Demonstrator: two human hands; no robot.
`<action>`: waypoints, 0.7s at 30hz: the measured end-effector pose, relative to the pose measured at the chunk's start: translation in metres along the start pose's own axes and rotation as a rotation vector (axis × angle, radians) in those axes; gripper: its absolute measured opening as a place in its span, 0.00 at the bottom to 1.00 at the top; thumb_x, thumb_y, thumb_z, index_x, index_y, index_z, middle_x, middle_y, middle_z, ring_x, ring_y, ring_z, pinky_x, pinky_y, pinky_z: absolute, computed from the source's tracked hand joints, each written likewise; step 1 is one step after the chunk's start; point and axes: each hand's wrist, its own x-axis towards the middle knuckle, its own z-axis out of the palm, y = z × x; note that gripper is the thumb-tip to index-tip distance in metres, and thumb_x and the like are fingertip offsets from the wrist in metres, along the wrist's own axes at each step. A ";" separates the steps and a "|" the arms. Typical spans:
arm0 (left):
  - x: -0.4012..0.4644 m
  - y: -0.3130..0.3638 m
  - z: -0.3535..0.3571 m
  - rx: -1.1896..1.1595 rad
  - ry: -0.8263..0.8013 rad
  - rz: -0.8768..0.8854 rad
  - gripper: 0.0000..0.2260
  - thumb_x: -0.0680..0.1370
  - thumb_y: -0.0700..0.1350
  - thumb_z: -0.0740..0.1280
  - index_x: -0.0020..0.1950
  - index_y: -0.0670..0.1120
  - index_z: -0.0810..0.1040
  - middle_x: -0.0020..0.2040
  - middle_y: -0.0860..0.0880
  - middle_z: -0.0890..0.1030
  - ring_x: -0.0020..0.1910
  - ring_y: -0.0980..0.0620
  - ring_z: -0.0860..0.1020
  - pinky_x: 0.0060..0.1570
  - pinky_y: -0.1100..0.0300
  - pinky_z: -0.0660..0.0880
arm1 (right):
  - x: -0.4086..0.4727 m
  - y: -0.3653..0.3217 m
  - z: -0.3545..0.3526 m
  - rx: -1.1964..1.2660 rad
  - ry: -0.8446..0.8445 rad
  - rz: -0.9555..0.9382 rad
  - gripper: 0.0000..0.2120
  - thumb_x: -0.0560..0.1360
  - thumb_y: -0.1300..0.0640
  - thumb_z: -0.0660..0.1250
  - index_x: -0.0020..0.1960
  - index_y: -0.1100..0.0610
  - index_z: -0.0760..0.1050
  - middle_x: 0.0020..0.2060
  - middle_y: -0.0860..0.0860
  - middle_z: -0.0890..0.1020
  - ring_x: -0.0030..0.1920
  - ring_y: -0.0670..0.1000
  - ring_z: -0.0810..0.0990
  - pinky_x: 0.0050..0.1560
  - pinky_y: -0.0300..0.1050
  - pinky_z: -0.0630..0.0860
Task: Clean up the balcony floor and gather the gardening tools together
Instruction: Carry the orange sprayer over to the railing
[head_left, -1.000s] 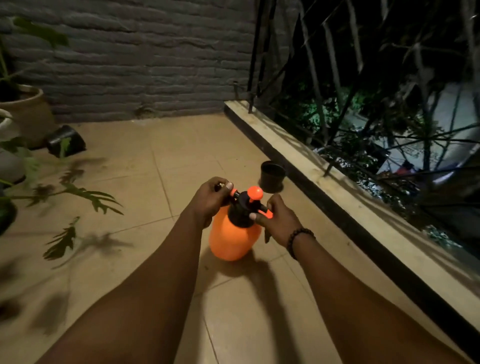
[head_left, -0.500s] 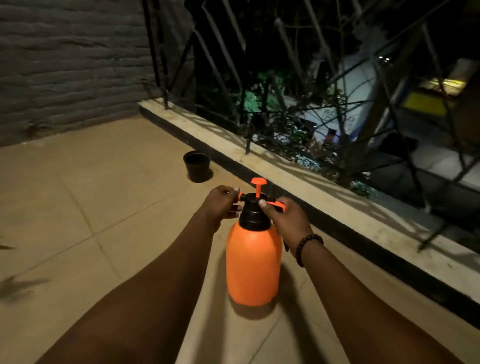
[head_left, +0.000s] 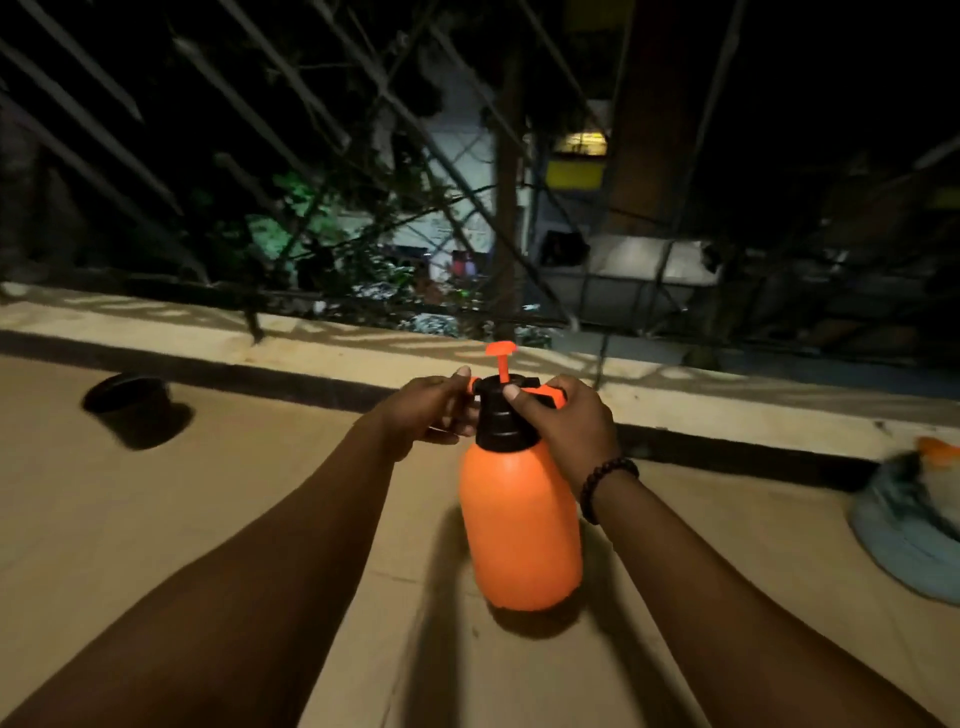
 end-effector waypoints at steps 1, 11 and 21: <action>0.004 0.006 0.014 0.046 -0.046 -0.012 0.21 0.82 0.63 0.58 0.53 0.47 0.80 0.41 0.50 0.85 0.47 0.49 0.83 0.52 0.53 0.77 | -0.002 0.005 -0.015 -0.012 0.035 0.004 0.16 0.71 0.44 0.75 0.45 0.57 0.77 0.39 0.49 0.82 0.42 0.48 0.80 0.43 0.45 0.76; 0.009 0.034 0.150 0.367 -0.528 0.057 0.11 0.84 0.51 0.59 0.66 0.55 0.74 0.62 0.52 0.79 0.58 0.49 0.78 0.55 0.54 0.72 | -0.013 0.007 -0.155 -0.188 0.287 0.059 0.23 0.68 0.40 0.75 0.50 0.58 0.79 0.47 0.53 0.83 0.49 0.53 0.81 0.50 0.49 0.77; 0.006 0.034 0.263 0.550 -0.927 0.182 0.16 0.82 0.47 0.64 0.70 0.54 0.71 0.61 0.51 0.80 0.58 0.53 0.79 0.54 0.57 0.76 | -0.099 0.011 -0.263 -0.185 0.524 0.257 0.21 0.68 0.37 0.73 0.40 0.56 0.78 0.30 0.49 0.79 0.30 0.50 0.76 0.30 0.43 0.68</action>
